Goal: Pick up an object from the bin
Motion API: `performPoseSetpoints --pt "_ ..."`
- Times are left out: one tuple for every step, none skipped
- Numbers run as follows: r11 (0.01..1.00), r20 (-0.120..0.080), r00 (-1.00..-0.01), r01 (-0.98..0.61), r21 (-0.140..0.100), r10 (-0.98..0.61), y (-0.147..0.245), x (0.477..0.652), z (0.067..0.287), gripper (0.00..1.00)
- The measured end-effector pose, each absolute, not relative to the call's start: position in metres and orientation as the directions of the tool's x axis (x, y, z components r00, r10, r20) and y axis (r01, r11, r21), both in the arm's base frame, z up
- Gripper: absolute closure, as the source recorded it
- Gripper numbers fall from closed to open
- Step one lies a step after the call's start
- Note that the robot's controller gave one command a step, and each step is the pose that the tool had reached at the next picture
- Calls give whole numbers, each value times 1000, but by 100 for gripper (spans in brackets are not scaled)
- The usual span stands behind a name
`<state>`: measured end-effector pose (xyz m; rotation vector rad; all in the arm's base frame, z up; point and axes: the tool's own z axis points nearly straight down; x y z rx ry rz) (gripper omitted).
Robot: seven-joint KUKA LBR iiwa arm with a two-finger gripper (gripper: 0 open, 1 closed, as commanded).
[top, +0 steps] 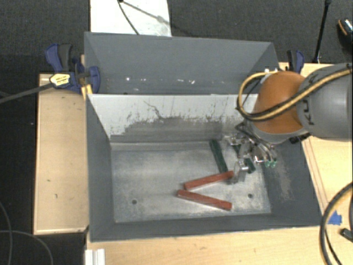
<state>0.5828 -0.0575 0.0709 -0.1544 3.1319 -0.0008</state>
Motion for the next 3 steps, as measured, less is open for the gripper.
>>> performPoseSetpoints --pt "961 -1 -961 -278 3 -278 0 552 70 0" --pt "960 -2 -960 -279 0 -279 -3 552 71 100" --pt "889 -9 -889 -458 -3 -458 14 520 241 100"
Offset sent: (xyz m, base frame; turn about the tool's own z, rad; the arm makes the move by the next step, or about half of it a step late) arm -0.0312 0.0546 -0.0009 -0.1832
